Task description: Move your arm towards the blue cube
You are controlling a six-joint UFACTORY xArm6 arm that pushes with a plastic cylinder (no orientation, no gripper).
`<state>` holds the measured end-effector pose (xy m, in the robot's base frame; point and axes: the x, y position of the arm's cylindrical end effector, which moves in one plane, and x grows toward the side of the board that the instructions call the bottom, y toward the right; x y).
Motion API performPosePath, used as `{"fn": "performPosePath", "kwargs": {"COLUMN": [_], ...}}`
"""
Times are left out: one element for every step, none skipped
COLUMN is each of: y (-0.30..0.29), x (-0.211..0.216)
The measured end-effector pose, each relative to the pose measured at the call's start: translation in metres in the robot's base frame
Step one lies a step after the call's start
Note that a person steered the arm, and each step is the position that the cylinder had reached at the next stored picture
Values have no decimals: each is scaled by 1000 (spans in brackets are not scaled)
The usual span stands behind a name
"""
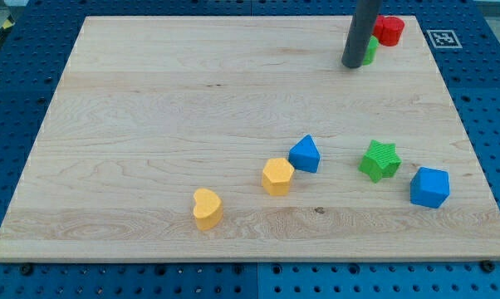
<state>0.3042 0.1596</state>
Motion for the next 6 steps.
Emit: {"fn": "performPosePath", "kwargs": {"y": [8,10,24,57,92,109], "x": [-20,-18,20,70,139,211]}}
